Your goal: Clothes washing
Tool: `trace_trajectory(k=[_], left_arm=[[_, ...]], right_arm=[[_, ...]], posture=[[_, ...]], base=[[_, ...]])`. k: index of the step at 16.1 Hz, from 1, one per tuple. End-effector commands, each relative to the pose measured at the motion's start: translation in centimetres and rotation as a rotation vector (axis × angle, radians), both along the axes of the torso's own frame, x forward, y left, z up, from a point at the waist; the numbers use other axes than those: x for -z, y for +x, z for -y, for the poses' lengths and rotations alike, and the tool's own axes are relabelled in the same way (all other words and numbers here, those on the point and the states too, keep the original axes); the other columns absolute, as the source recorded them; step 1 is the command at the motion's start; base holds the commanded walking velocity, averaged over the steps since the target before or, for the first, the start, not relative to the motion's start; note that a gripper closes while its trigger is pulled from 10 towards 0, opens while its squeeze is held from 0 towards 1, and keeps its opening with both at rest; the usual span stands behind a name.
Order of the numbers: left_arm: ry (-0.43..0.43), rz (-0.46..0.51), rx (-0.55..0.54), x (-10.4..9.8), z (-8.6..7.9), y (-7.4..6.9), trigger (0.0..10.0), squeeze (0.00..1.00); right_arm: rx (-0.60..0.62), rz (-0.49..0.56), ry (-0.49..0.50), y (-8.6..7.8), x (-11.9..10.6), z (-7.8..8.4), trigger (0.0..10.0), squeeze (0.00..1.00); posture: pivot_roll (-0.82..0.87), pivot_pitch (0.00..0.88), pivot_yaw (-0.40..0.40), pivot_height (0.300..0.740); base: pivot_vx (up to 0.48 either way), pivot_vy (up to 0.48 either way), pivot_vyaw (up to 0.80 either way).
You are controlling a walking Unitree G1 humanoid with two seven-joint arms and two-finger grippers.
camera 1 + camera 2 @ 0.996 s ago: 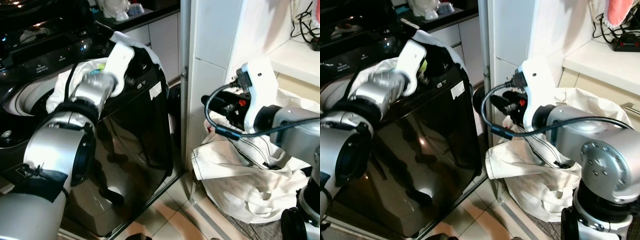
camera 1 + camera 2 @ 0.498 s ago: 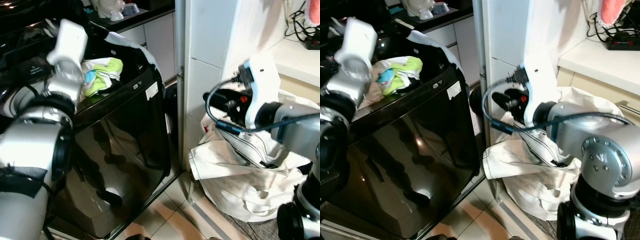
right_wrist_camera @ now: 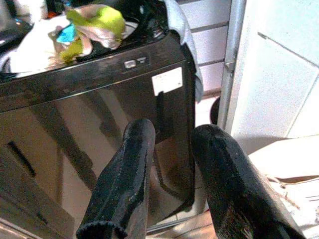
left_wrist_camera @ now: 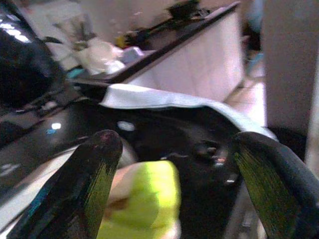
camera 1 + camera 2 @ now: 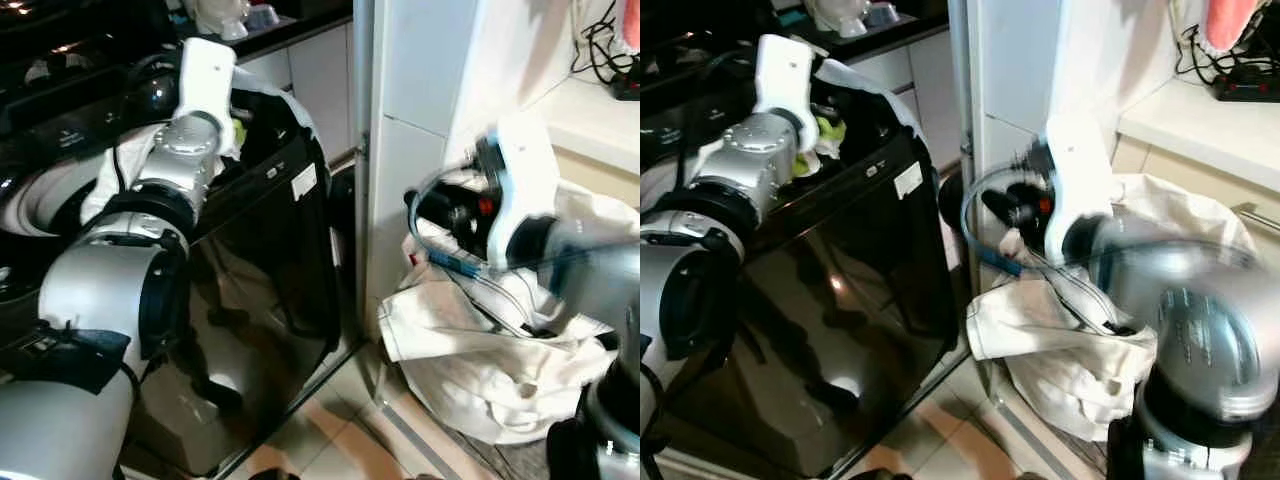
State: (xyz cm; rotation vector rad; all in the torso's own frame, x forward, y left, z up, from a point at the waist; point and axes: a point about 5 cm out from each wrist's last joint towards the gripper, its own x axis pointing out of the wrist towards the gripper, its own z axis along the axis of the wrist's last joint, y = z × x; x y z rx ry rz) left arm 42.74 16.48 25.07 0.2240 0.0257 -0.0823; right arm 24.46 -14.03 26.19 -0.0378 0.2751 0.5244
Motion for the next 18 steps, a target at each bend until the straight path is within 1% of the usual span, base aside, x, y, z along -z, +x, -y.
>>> trace_trajectory(k=[1,3,4,6,7,8,9,10,12,13,14,15,16,17,18], left_arm=[[-0.037,-0.012,-0.005,0.1,-0.3,0.0,10.0,0.0],[-0.067,-0.041,0.006,0.7,-0.1,-0.1,10.0,0.0],[-0.056,-0.054,0.0,1.0,-0.2,-0.1,10.0,0.0],[0.003,-0.116,-0.086,2.4,-1.2,-0.4,10.0,0.0],[0.011,-0.165,-0.147,3.3,-2.0,-0.6,10.0,0.0],[-0.021,-0.194,-0.165,3.8,-2.3,-0.7,10.0,0.0],[-0.109,-0.234,-0.191,4.6,-2.6,-0.9,10.0,0.0],[-0.146,-0.249,-0.199,4.9,-2.6,-1.0,10.0,0.0],[-0.178,-0.275,-0.191,5.4,-2.5,-1.1,10.0,0.0],[-0.22,-0.271,-0.237,5.7,-2.9,-1.3,10.0,0.0],[-0.19,-0.244,-0.304,5.5,-3.7,-1.3,10.0,0.0],[-0.141,-0.183,-0.428,4.8,-5.3,-1.5,10.0,0.0],[-0.071,-0.138,-0.51,4.0,-6.2,-1.5,10.0,0.0],[-0.024,-0.067,-0.597,2.6,-7.0,-1.6,10.0,0.0],[0.01,0.088,-0.688,-0.2,-7.8,-1.6,10.0,0.0]], right_arm=[[-0.05,0.05,0.017,-0.8,-0.7,-0.6,10.0,0.0],[-0.107,0.083,0.035,-1.7,-1.0,-0.9,10.0,0.0],[-0.117,0.081,0.029,-1.8,-0.9,-0.9,10.0,0.0],[-0.103,0.072,0.008,-1.8,-0.8,-0.4,10.0,0.0],[-0.087,0.074,0.0,-1.9,-0.8,-0.1,10.0,0.0],[-0.084,0.079,-0.003,-2.0,-0.8,0.1,10.0,0.0],[-0.078,0.089,-0.008,-2.1,-1.0,0.3,10.0,0.0],[-0.077,0.094,-0.008,-2.2,-1.1,0.4,10.0,0.0],[-0.072,0.098,-0.013,-2.3,-1.1,0.6,10.0,0.0],[-0.059,0.11,-0.018,-2.3,-1.4,0.8,10.0,0.0],[-0.049,0.117,-0.022,-2.2,-1.6,0.9,10.0,0.0],[-0.028,0.13,-0.024,-2.2,-1.8,1.1,10.0,0.0],[-0.014,0.139,-0.022,-2.1,-2.0,1.2,10.0,0.0],[0.005,0.151,-0.018,-2.0,-2.3,1.4,10.0,0.0],[0.026,0.162,-0.016,-1.8,-2.6,1.6,10.0,0.0]], posture=[[-0.31,0.0,0.096,0.74],[-0.35,0.0,0.088,0.74],[-0.37,0.0,0.087,0.74],[-0.38,0.0,0.084,0.74],[-0.39,0.0,0.082,0.74],[-0.4,0.0,0.078,0.74],[-0.4,0.0,0.076,0.74],[-0.41,0.0,0.073,0.74],[-0.42,0.0,0.07,0.74],[-0.44,0.009,0.072,0.74],[-0.45,0.01,0.072,0.74],[-0.45,0.011,0.072,0.74],[-0.47,0.01,0.073,0.74],[-0.47,0.007,0.076,0.74],[-0.47,0.001,0.077,0.74]], base=[[0.0,0.0,0.0],[0.0,0.0,0.0],[0.0,0.0,0.0],[0.0,0.0,0.0],[0.0,0.0,0.0],[0.0,0.0,0.0],[0.0,0.0,0.0],[0.0,0.0,0.0],[0.0,0.0,0.0],[0.0,0.0,0.0],[0.0,0.0,0.0],[0.0,0.0,0.0],[0.0,0.0,0.0],[0.0,0.0,0.0],[0.0,0.0,0.0]])
